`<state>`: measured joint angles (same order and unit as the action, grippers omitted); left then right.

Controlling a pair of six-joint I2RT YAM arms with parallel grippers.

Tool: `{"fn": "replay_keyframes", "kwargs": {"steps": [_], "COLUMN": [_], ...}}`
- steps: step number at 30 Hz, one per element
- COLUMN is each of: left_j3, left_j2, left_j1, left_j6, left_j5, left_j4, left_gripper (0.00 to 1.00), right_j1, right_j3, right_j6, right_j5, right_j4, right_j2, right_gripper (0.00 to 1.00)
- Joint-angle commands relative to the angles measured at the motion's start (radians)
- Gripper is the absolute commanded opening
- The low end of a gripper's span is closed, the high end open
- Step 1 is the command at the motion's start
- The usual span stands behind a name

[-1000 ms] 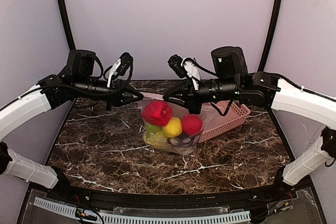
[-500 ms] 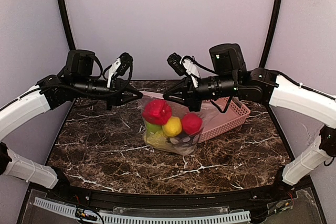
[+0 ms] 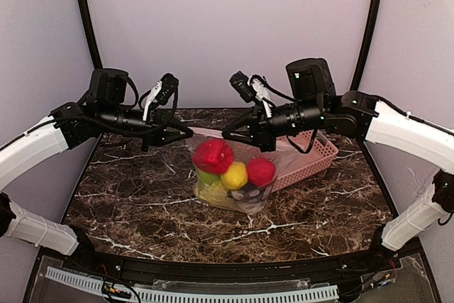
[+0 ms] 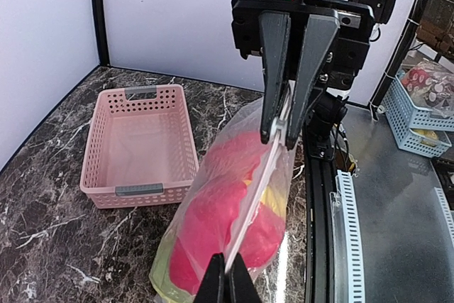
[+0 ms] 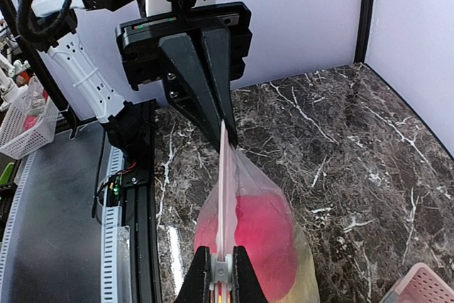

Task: Place the food in the zip-top bag and seal the zipper
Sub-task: Zip the zipper on the zipper food storage bag.

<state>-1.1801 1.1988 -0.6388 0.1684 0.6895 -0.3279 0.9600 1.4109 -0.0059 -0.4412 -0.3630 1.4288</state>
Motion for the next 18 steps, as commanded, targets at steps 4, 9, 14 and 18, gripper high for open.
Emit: {"fn": "replay_keyframes", "kwargs": {"steps": [4,9,14,18], "left_j3": [0.009,0.042,0.026,0.013], "left_j2": [-0.011,0.004,0.056,0.102], "left_j1": [-0.006,-0.021,-0.071,-0.109], "left_j6": [-0.069,-0.121,-0.145,-0.18], "left_j5": [0.012,0.042,0.078,0.073], "left_j4": [-0.02,0.063,0.126,0.19], "left_gripper": [0.46,0.87,0.99,0.96], "right_j1": [-0.035,-0.033,-0.034,-0.032], "right_j3": [0.021,0.032,0.037,0.036], "right_j6": [0.062,0.067,0.074,0.076], "right_j5": [-0.114,-0.145,-0.157,-0.166], "right_j4": [-0.084,-0.054,-0.034,-0.019], "right_j2": [-0.041,-0.018,-0.005,-0.001], "right_gripper": [0.0,0.0,0.0,0.0]}}
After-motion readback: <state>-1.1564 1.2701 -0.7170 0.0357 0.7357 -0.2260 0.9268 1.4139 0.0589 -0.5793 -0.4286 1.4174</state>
